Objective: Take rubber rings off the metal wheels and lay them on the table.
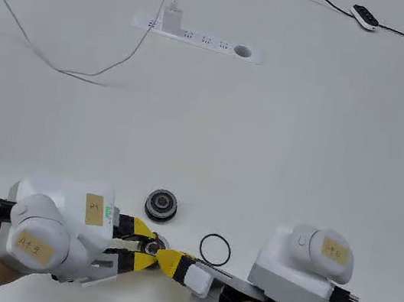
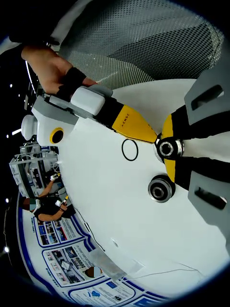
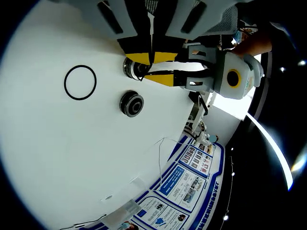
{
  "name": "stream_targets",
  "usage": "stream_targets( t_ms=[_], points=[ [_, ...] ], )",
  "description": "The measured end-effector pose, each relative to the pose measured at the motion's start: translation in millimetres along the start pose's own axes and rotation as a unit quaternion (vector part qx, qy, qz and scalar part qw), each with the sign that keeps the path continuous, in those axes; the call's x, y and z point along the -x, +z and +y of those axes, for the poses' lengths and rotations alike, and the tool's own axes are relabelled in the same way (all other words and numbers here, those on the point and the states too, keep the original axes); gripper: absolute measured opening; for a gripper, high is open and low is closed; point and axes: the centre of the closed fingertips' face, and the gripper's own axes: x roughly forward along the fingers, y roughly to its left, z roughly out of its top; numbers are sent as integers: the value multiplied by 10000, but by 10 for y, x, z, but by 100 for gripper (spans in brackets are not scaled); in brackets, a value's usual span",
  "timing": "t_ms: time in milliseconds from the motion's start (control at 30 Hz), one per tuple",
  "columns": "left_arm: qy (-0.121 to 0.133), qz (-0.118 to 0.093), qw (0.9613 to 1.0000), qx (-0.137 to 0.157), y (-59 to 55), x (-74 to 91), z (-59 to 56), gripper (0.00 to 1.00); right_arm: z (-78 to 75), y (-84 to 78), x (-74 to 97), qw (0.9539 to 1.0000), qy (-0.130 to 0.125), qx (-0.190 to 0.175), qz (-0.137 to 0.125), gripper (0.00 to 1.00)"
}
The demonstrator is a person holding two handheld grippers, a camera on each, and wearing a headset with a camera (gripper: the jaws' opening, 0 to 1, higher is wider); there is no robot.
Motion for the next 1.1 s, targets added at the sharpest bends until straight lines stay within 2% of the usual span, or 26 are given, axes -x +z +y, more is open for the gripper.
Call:
stream_targets(
  t_ms=[167, 267, 467, 567, 733, 800, 833, 933, 1100],
  points=[
    [26, 11, 10000, -48, 7, 1, -10, 13, -5, 5, 21, 10000, -18, 32, -31, 1],
    [57, 54, 9998, -180, 21, -6, -13, 13, -30, 10, 21, 9999, -94, -122, -62, 1],
    [101, 95, 9998, -166, 28, -18, 7, 13, -62, 38, -2, 9995, -183, -219, -106, 1],
    [121, 118, 9992, -361, 38, -18, -2, 13, -78, 40, -12, 9993, -217, -286, -111, 1],
    [104, 191, 9993, -301, 29, 4, 4, 14, -67, 35, -37, 9992, -169, -341, -103, 1],
    [107, 175, 9993, -298, 32, 41, 2, 13, -49, 43, -47, 9991, -128, -387, -115, 1],
    [176, 102, 9991, -372, 48, 75, 27, 13, -39, 52, -52, 9991, -102, -403, -129, 1],
    [270, -29, 9995, -128, 86, 160, 78, 13, -27, 63, -58, 9990, -57, -421, -124, 1],
    [489, -109, 9987, 28, 103, 293, 198, 15, 44, 88, -49, 9985, 105, -499, -173, 1]
  ],
)
